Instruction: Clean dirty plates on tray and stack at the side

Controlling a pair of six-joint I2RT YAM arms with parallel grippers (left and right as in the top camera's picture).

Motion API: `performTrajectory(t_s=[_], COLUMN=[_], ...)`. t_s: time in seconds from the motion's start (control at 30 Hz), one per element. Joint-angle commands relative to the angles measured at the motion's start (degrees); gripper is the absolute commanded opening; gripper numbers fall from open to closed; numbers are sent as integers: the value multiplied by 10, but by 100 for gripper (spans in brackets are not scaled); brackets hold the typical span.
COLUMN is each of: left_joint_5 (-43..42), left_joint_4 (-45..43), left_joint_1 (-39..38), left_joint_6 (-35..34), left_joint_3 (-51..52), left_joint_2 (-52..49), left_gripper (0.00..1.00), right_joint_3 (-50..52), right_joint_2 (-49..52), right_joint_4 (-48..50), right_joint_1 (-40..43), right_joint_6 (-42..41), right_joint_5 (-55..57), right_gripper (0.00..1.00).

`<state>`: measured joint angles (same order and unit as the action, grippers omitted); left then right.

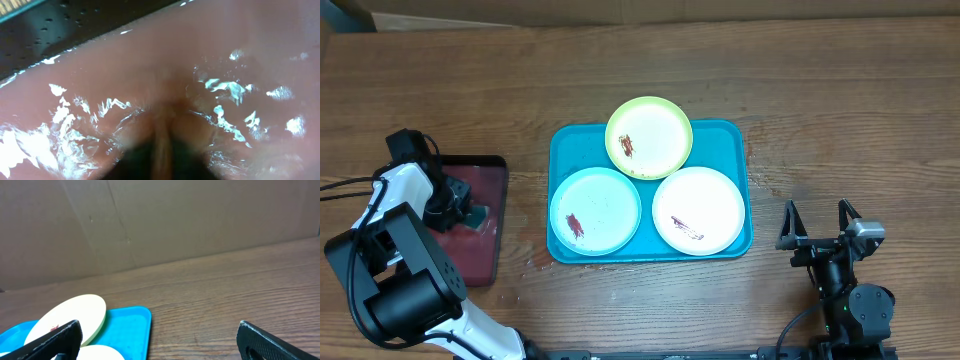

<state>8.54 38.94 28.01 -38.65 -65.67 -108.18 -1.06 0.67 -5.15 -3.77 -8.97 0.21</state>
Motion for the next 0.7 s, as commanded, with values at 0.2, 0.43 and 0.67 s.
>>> performTrajectory(t_s=[0.2, 0.43, 0.67], left_joint_5=[-10, -160, -165], left_joint_4=[20, 71, 99], left_joint_1=[2, -1, -1], left_joint_6=[5, 5, 5], left_joint_3=[13, 13, 13], left_joint_2=[-20, -20, -20], left_gripper=[67, 100, 65], right_joint_3=[6, 6, 6], right_joint_2=[-5, -5, -5], right_joint_4=[3, 3, 3], right_joint_1=[3, 3, 3], right_joint_6=[3, 2, 2], right_joint_5=[1, 1, 1], right_gripper=[100, 100, 100])
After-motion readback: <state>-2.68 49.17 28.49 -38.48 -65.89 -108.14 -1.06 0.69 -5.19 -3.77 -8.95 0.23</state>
